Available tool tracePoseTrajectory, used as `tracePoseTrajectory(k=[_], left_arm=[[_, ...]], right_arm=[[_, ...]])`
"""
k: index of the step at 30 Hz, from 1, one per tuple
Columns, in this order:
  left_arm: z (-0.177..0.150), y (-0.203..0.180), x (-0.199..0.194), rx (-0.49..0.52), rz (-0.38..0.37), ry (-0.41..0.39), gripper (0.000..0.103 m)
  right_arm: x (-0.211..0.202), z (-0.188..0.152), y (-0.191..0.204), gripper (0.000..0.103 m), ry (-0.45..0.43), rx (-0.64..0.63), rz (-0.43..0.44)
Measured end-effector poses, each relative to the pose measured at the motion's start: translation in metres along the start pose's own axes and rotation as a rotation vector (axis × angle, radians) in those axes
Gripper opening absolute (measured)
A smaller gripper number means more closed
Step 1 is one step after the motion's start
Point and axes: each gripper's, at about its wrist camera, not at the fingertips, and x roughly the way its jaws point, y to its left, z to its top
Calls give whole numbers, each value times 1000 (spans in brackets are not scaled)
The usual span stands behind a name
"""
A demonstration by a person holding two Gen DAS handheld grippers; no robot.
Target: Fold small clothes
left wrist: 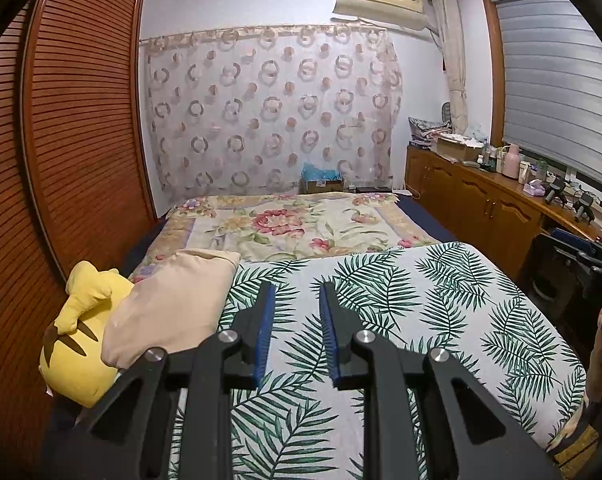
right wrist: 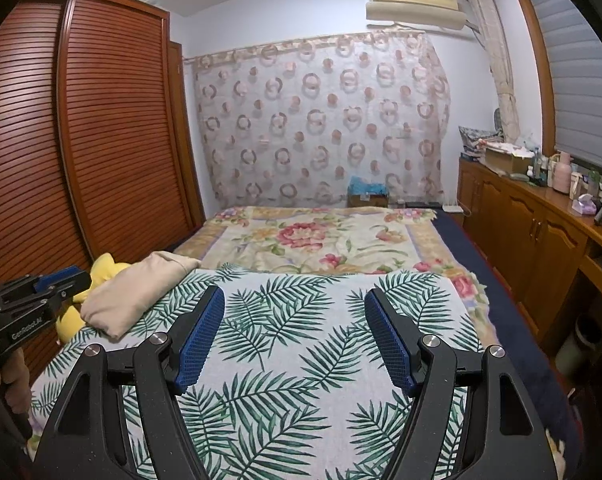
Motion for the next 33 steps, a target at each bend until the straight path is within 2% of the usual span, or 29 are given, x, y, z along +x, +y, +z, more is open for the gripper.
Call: tracePoseTrajectory(k=[33], left_arm=[[0,1,-3,1,4,-9,21]], right_arm=[[-1,-1,-2,74,-1,2,0]])
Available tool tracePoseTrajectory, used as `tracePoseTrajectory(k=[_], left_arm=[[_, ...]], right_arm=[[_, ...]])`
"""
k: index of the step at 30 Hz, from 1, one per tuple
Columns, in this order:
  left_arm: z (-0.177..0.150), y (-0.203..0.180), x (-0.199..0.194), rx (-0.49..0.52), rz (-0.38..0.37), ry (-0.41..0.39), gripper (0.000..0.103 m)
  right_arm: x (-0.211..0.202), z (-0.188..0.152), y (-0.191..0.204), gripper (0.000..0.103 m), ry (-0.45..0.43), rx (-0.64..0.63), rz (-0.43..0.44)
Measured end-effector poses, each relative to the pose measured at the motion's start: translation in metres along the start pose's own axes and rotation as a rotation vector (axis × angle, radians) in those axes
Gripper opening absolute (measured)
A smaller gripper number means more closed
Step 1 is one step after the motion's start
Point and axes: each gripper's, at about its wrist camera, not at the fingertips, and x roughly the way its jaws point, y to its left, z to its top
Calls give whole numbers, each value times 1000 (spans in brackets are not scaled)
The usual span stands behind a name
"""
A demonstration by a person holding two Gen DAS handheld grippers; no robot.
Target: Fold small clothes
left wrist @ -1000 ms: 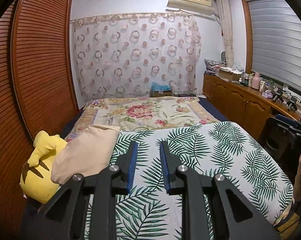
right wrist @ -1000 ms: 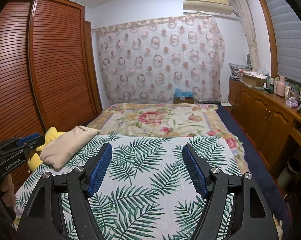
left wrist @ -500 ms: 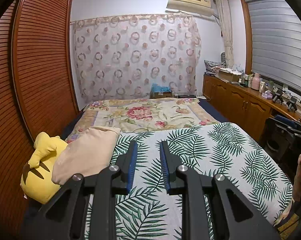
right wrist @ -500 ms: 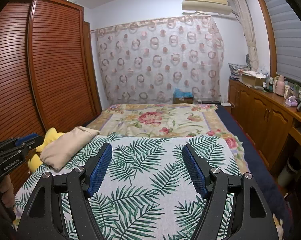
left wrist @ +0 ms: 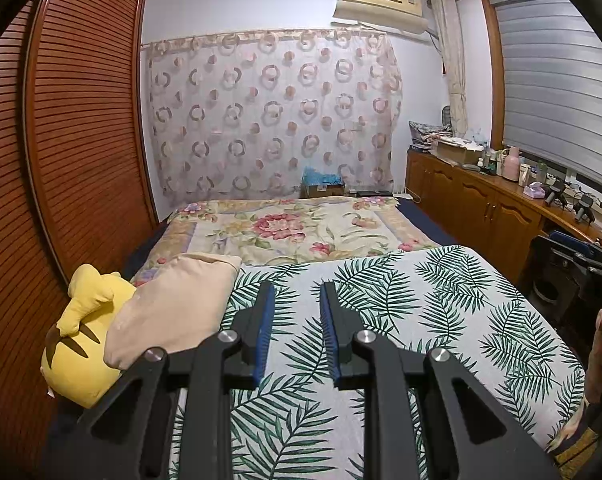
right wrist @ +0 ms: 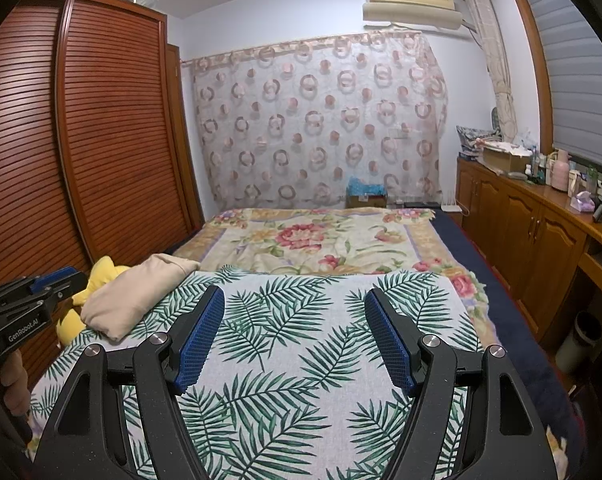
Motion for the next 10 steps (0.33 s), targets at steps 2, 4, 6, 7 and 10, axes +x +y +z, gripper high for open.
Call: tracePoseTrajectory(k=[2,4,6,7,10], left_arm=[[0,0,0,0,-1,0,21],[0,0,0,0,0,-1,21],[1,1,-1,-1,-2,-1,21],[1,0,-1,-1,-1,-1,21],[1,0,0,0,-1,-1,21]], right_arm=[[0,0,0,74,-1,1,0],[0,0,0,74,0,1,0],[0,0,0,74,0,1,1],[0,0,0,74,-1,1,1],[0,0,-1,74,-1,1,0]])
